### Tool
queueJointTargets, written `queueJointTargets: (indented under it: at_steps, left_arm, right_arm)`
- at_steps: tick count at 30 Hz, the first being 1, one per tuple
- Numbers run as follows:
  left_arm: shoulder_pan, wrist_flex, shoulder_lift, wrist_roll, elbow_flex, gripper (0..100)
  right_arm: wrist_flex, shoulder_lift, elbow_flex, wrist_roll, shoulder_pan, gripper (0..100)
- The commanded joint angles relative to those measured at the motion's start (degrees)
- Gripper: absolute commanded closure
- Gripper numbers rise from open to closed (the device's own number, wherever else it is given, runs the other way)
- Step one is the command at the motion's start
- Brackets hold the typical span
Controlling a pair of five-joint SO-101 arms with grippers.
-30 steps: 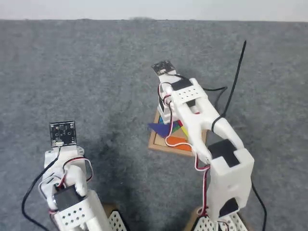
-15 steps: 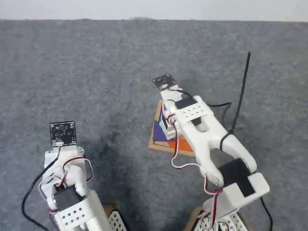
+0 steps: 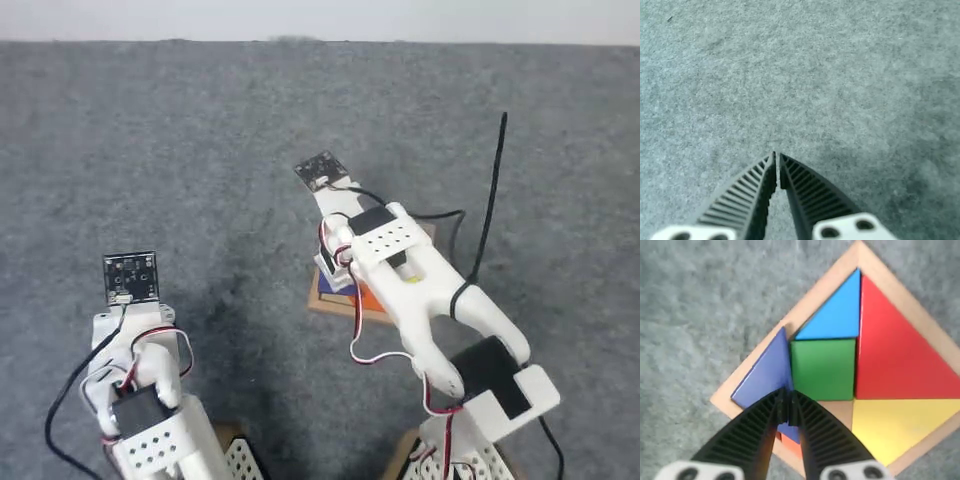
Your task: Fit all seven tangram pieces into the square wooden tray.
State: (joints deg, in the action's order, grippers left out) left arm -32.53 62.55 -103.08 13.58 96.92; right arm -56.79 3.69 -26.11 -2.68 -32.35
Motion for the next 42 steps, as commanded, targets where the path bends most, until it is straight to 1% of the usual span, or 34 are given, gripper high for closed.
queueJointTargets:
  at_steps: [1, 6, 10, 15, 19, 22, 30, 34, 42]
  left_arm:
    - [0.26, 0.09, -0.79, 0.79, -0.48, 98]
    - [0.26, 0.09, -0.79, 0.79, -0.48, 98]
    - [0.26, 0.09, -0.79, 0.79, -0.48, 98]
    - [0.26, 0.09, -0.79, 0.79, -0.48, 98]
    - [0.26, 0.09, -0.79, 0.79, -0.48, 98]
    - [0.26, 0.09, -0.79, 0.79, -0.48, 98]
    - [0.26, 0.09, -0.79, 0.79, -0.48, 98]
    - [0.26, 0.09, -0.79, 0.79, -0.48, 98]
    - [0.26, 0.09, -0.79, 0.79, -0.48, 98]
  right_arm:
    - [-1.36, -0.22, 1.67, -0.53, 0.48, 99.2]
    - [-0.22, -5.23, -2.81, -0.35, -2.42, 99.2]
    - [-0.22, -9.1, -5.36, 1.05, -3.12, 99.2]
    - [0.31, -9.19, -5.89, 1.14, -2.95, 99.2]
    - [3.82, -9.19, -5.89, 0.79, -2.95, 99.2]
    - [4.44, -8.57, -5.89, -0.88, -2.95, 99.2]
    - [4.53, -1.45, -4.48, -1.93, -2.77, 99.2]
    - [4.62, 0.4, -2.46, -2.11, -0.84, 99.2]
    - [5.32, 0.57, 0.7, -2.29, -0.13, 99.2]
